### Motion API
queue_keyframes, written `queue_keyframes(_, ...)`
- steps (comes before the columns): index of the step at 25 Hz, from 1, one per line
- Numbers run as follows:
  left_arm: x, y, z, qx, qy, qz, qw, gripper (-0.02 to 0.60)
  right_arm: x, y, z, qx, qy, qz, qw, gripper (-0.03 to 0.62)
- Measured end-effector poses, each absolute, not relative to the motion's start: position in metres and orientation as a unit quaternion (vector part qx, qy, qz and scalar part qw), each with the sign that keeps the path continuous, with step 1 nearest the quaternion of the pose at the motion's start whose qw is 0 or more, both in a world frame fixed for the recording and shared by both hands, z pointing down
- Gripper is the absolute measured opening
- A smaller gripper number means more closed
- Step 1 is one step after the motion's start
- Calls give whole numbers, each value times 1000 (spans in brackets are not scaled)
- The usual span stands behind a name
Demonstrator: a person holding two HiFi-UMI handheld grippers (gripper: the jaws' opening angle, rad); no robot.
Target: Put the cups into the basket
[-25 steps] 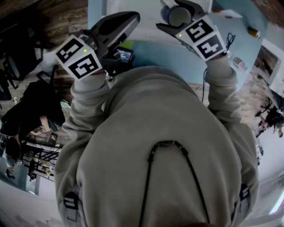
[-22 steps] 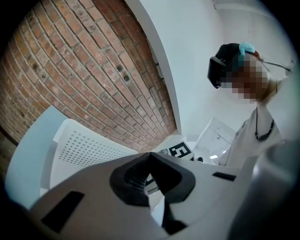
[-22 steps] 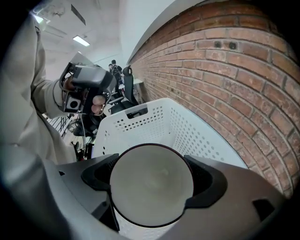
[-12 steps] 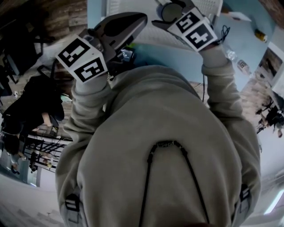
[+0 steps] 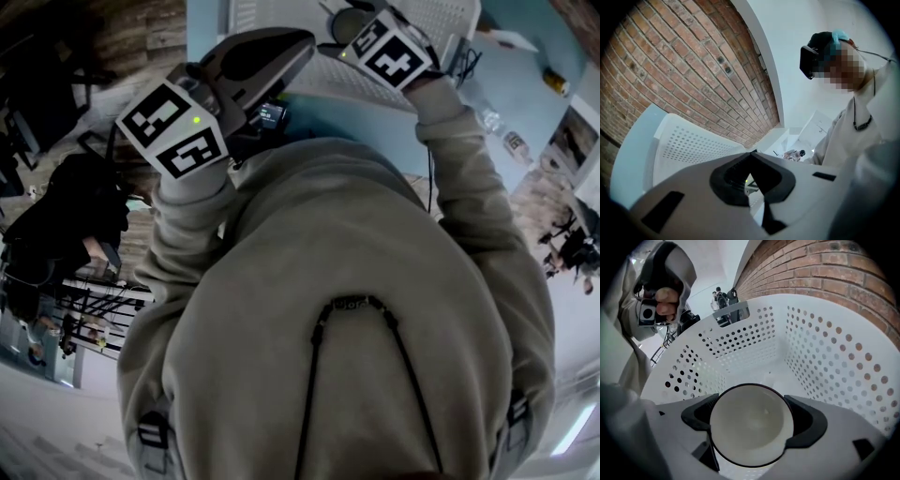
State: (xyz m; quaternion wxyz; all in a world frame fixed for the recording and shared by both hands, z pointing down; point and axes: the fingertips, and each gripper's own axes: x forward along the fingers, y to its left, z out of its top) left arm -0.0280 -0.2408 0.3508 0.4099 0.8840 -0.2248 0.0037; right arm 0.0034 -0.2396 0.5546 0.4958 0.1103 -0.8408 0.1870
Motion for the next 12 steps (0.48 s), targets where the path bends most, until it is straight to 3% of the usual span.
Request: queue_keyframes(12, -35, -237, 355, 880, -229, 1, 416, -2, -2, -232, 599, 96, -823, 187, 528, 436)
